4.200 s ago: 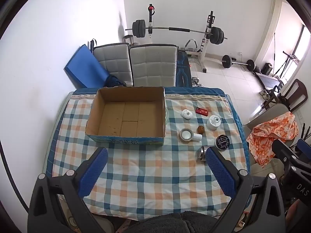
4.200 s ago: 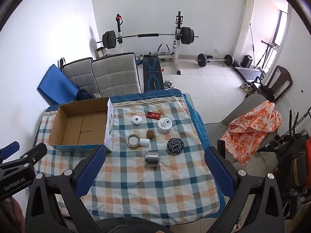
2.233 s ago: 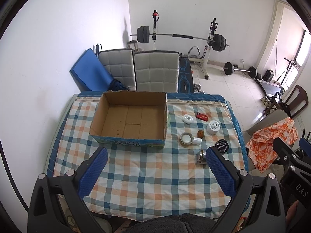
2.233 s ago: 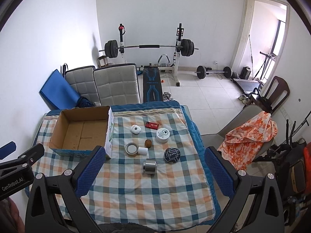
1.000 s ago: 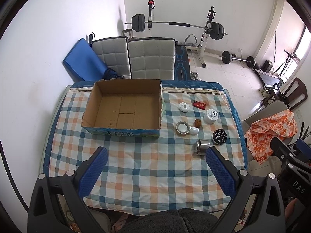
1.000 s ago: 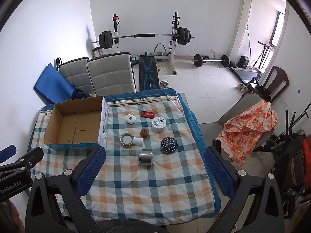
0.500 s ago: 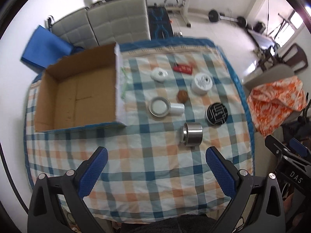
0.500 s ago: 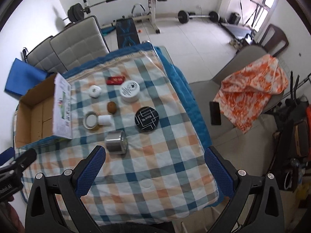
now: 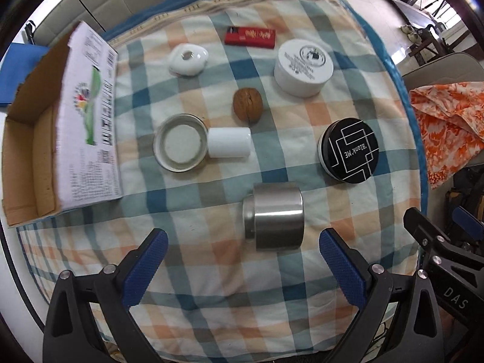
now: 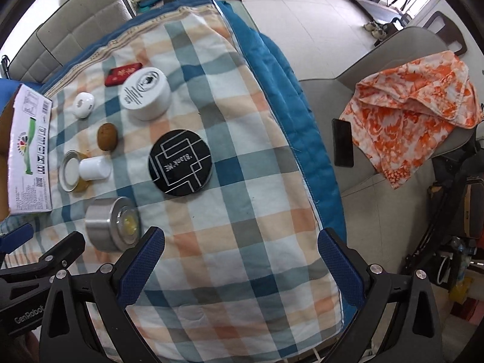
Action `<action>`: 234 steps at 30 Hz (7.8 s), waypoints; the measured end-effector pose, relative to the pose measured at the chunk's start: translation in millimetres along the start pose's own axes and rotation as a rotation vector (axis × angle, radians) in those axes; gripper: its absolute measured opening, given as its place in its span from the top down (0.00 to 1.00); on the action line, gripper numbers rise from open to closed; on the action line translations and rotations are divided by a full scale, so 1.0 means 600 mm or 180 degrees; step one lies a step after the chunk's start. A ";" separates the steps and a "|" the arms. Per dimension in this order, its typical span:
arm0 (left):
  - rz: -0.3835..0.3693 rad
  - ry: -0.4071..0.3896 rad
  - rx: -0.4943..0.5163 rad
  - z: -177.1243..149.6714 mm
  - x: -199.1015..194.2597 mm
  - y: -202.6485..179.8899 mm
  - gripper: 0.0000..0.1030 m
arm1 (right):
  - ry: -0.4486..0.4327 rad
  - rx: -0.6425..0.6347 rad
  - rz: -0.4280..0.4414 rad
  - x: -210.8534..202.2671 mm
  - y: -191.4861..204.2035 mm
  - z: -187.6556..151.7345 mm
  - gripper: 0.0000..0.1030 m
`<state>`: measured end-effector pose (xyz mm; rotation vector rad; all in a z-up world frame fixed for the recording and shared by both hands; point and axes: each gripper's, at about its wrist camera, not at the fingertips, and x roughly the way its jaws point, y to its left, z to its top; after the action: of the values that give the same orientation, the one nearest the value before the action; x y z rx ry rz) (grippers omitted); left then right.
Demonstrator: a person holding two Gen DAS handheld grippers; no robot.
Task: Organize rigid objects
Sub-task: 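Grasp the steel cylinder with the left tool while the right tool grasps the black tin, then carry the steel cylinder and black tin into the box with both tools, then open both tools to release the items and lift out of the box, then grasp the white egg-shaped object with the left tool while the right tool grasps the white cream jar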
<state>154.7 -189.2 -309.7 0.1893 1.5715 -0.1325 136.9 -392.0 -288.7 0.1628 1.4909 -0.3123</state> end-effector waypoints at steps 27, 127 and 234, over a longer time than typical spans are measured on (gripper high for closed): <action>-0.0115 0.0346 -0.0290 0.021 0.094 0.091 0.46 | 0.0399 -0.0011 0.0412 0.118 0.043 0.079 0.00; -0.1109 0.0322 -0.0882 0.286 0.163 0.717 0.46 | 0.0383 -0.0914 0.0656 0.129 0.863 0.186 0.25; -0.0231 0.0348 0.0230 0.365 0.142 0.172 0.10 | 0.0698 0.0209 0.0560 0.190 0.206 0.208 0.00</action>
<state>389.7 -129.5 -393.5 0.1989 1.6844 -0.2396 299.1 -323.6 -402.8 0.3886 1.6708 -0.2062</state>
